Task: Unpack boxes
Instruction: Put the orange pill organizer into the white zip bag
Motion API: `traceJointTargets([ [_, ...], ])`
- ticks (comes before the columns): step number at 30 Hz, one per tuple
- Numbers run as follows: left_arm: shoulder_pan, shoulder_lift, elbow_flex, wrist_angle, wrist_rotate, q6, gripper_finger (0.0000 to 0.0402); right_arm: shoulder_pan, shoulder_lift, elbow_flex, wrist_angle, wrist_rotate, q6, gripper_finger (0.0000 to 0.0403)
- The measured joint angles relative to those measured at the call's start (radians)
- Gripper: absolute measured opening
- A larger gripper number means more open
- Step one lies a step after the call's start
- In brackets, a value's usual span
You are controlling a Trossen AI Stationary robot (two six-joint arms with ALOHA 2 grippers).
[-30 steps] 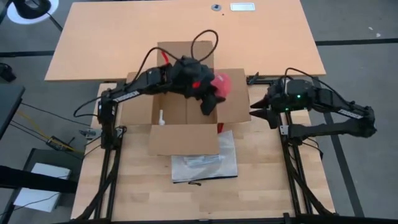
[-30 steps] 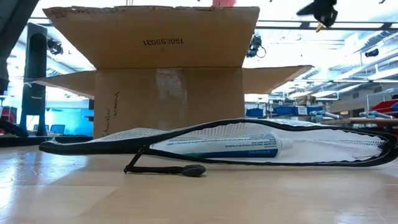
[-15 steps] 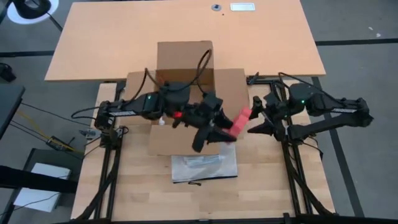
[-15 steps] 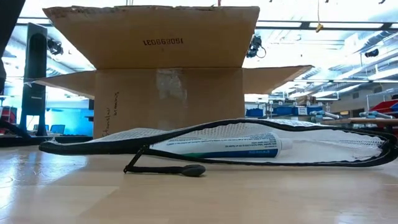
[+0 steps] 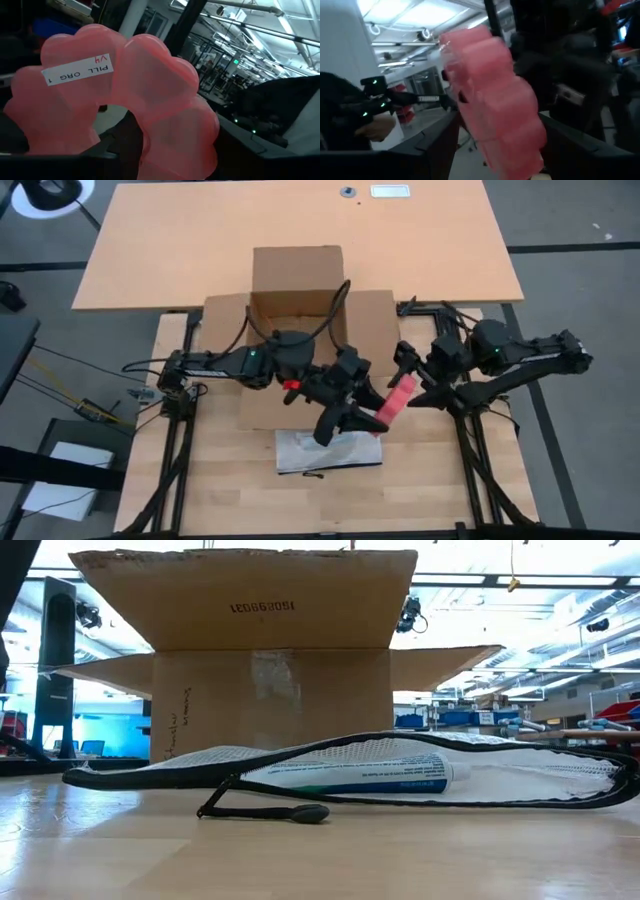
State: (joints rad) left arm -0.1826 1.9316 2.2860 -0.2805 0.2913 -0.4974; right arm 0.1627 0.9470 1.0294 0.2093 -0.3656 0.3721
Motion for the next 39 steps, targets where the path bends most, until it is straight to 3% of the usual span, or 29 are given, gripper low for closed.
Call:
traceJointTargets([
  [4,0.000,0.007,0.000,0.003,-0.005,-0.012,0.0209,0.017,0.018,0.000,0.003,0.006,-0.001,0.0215],
  [11,0.000,0.012,0.000,0.012,0.018,-0.023,0.0210,0.021,0.016,0.000,0.018,-0.035,-0.037,0.0116],
  [20,0.045,-0.019,0.001,-0.076,0.008,-0.027,0.0223,0.018,-0.054,0.000,-0.083,0.038,-0.027,0.0109],
  [31,0.050,-0.051,-0.002,-0.496,-0.165,-0.036,0.0228,0.017,-0.150,-0.002,-0.373,0.146,0.057,0.0104],
  [39,-0.011,-0.092,-0.001,-0.959,-0.327,-0.178,0.0229,0.044,-0.169,0.001,-0.627,0.069,0.206,0.0104],
])
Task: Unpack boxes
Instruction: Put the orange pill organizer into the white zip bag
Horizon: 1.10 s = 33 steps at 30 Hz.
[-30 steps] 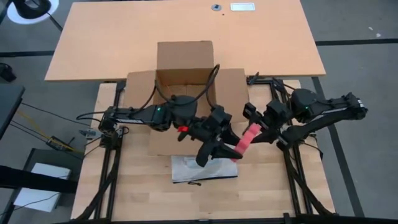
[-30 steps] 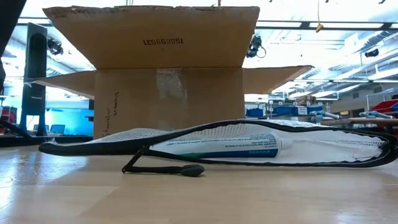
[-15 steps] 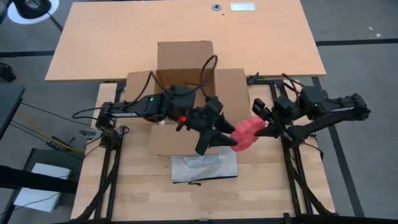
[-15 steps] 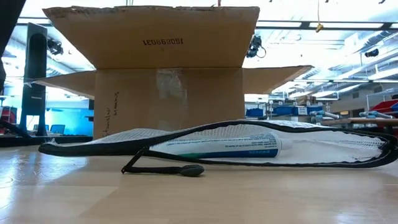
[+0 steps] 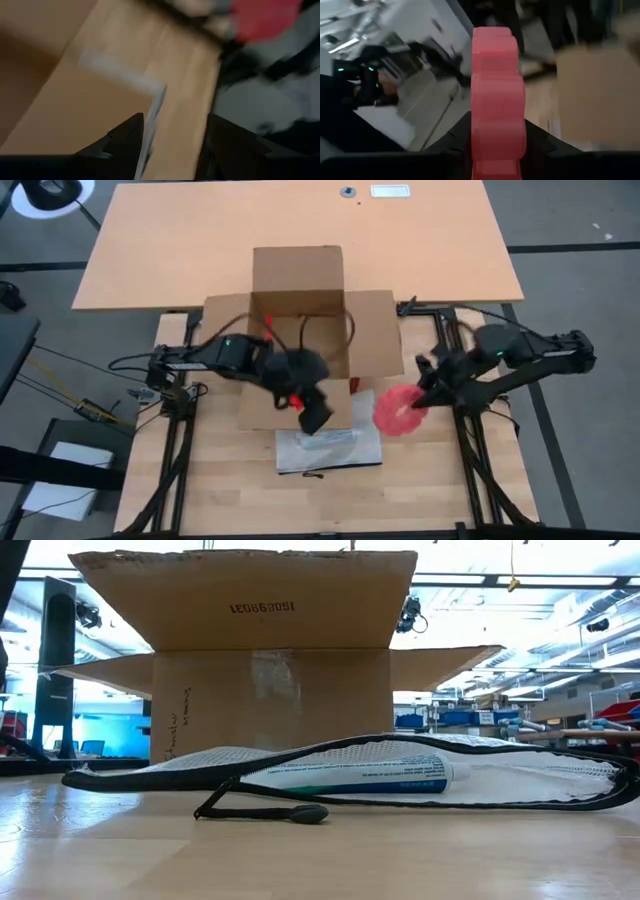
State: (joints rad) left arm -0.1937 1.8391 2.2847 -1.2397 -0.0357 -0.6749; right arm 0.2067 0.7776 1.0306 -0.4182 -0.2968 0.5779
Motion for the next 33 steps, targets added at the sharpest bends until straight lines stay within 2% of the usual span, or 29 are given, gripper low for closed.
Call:
traceJointTargets([
  [6,-0.119,0.007,-0.001,-0.168,-0.177,-0.083,0.0229,0.168,0.042,-0.018,-0.133,-0.003,0.143,0.0104],
  [11,-0.201,0.007,-0.001,-0.178,-0.286,-0.119,0.0229,0.356,0.135,-0.099,-0.108,0.123,0.301,0.0104],
  [16,-0.252,0.007,0.000,-0.214,-0.308,-0.118,0.0229,0.464,0.283,-0.176,0.025,0.290,0.478,0.0104],
  [22,-0.301,0.007,0.000,-0.227,-0.311,-0.091,0.0229,0.525,0.505,-0.273,0.311,0.422,0.734,0.0104],
  [25,-0.320,0.007,0.000,-0.226,-0.310,-0.066,0.0229,0.534,0.645,-0.323,0.556,0.481,0.890,0.0104],
  [28,-0.336,0.007,0.000,-0.226,-0.311,-0.055,0.0229,0.533,0.801,-0.337,0.768,0.504,1.032,0.0104],
  [33,-0.362,0.007,0.000,-0.238,-0.288,-0.010,0.0229,0.534,0.988,-0.297,0.984,0.510,1.200,0.0104],
])
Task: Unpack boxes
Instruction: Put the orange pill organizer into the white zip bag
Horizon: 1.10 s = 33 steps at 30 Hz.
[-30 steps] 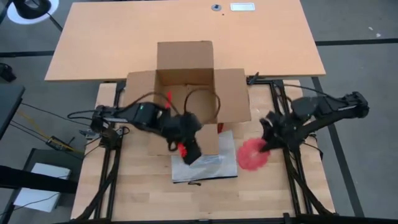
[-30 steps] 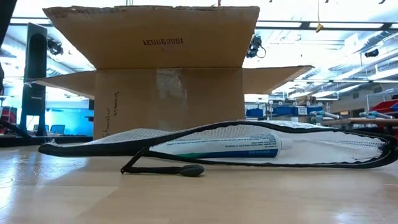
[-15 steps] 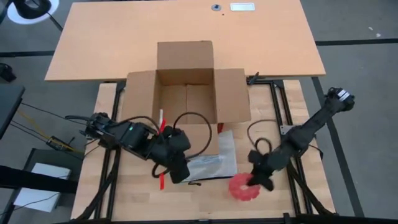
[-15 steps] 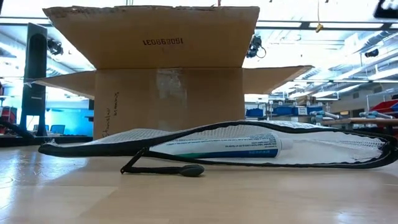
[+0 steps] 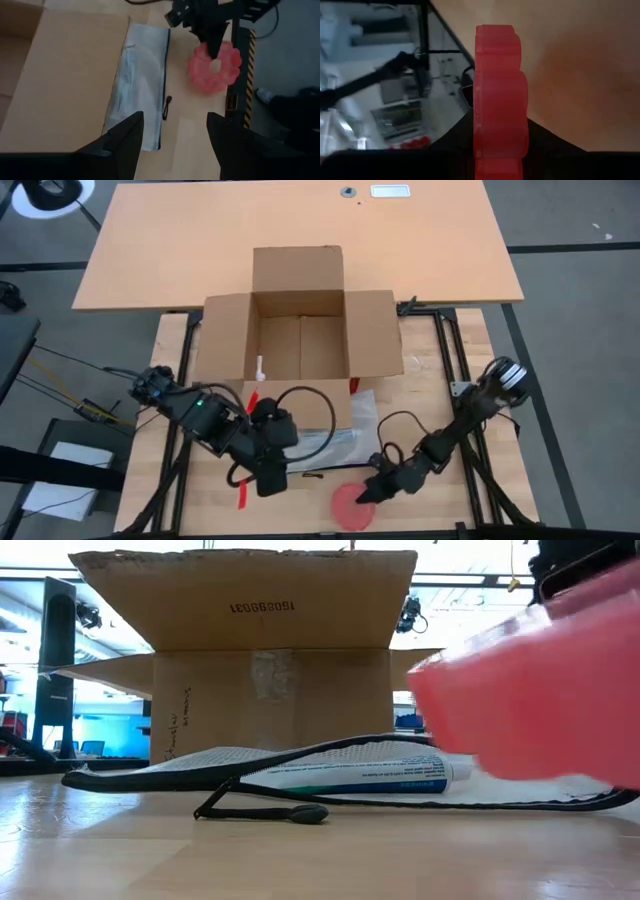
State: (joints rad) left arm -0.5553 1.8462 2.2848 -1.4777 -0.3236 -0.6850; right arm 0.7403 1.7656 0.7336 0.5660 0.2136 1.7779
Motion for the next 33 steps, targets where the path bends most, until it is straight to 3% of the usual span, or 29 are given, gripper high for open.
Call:
traceJointTargets([
  [5,-0.006,0.000,0.000,-0.009,0.000,0.001,0.0229,0.003,0.091,0.005,0.054,0.039,0.148,0.0104],
  [12,-0.006,0.000,0.000,-0.009,-0.003,0.001,0.0229,0.012,0.140,0.006,0.101,0.212,0.228,0.0104],
  [18,-0.006,0.000,0.000,-0.009,-0.007,-0.004,0.0229,0.037,0.140,0.006,-0.003,0.431,0.350,0.0121],
  [26,-0.006,0.000,0.000,-0.008,-0.009,-0.017,0.0229,0.059,0.142,0.004,-0.059,0.556,0.295,0.0196],
  [30,-0.006,0.000,0.000,-0.008,-0.009,-0.026,0.0229,0.065,0.122,0.003,-0.065,0.544,0.149,0.0223],
  [33,-0.006,0.000,0.000,-0.009,-0.009,-0.026,0.0229,0.070,0.083,0.001,-0.134,0.468,-0.001,0.0232],
])
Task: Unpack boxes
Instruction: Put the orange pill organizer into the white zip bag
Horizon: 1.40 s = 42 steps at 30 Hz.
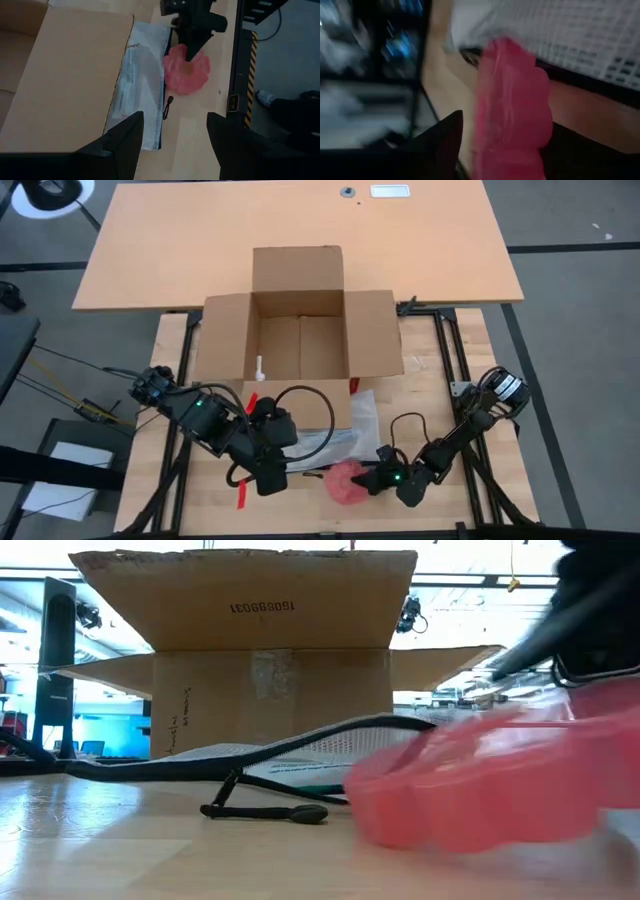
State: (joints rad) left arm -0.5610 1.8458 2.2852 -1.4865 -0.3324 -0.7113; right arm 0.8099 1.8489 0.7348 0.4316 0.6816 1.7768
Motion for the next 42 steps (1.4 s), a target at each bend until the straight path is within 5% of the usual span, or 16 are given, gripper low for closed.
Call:
traceJointTargets([
  [10,0.000,0.000,0.000,-0.001,0.000,0.002,0.0229,-0.008,-0.225,-0.005,-0.434,-0.137,-0.271,0.0211],
  [19,0.000,0.000,0.000,-0.001,0.000,0.001,0.0229,0.112,-0.288,0.089,-0.404,-0.311,-0.632,0.0186],
  [31,0.004,0.000,0.000,-0.001,0.000,-0.007,0.0229,0.136,0.121,0.117,0.112,-0.262,-0.893,0.0158],
  [35,0.004,0.000,0.000,-0.001,0.000,-0.027,0.0229,0.089,0.159,0.122,0.104,-0.226,-0.915,0.0148],
  [42,0.004,0.000,0.000,-0.002,0.000,-0.032,0.0229,0.017,0.112,0.117,-0.004,0.024,-0.974,0.0118],
])
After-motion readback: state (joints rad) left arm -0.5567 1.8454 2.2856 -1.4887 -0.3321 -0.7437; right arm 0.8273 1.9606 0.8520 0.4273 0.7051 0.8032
